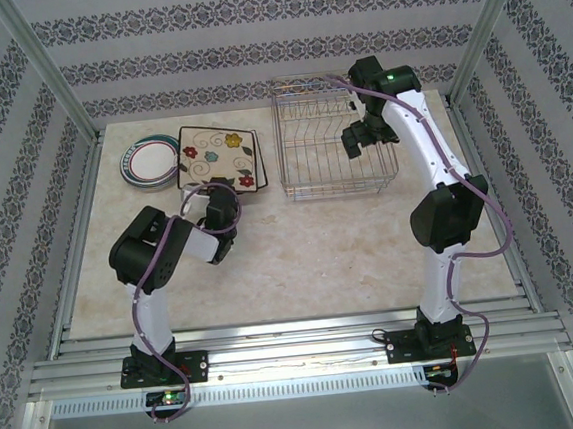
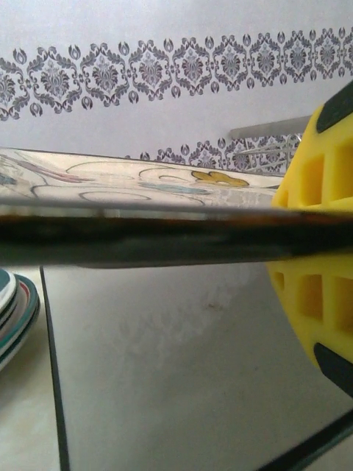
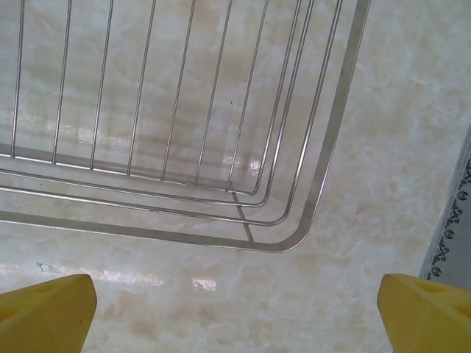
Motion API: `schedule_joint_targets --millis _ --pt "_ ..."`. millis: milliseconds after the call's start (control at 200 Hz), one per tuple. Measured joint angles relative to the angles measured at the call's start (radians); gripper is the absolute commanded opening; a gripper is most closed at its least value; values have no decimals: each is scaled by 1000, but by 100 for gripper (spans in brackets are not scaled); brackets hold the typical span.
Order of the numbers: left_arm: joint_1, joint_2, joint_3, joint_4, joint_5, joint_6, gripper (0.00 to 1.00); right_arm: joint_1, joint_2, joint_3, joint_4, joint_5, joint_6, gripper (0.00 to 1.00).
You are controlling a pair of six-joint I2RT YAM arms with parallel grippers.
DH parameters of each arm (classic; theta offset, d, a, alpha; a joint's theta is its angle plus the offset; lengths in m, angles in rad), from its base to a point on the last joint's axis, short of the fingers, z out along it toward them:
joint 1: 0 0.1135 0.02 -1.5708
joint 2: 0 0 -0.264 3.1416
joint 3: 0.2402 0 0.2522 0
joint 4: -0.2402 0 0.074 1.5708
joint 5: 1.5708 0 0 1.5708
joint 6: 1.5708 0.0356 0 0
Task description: Unload the plates from the dish rack
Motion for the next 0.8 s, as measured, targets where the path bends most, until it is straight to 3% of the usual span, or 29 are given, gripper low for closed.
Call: schedule_joint_targets --millis 799 --pt "-31 169 106 116 -77 -98 0 4 0 -4 3 0 -4 98"
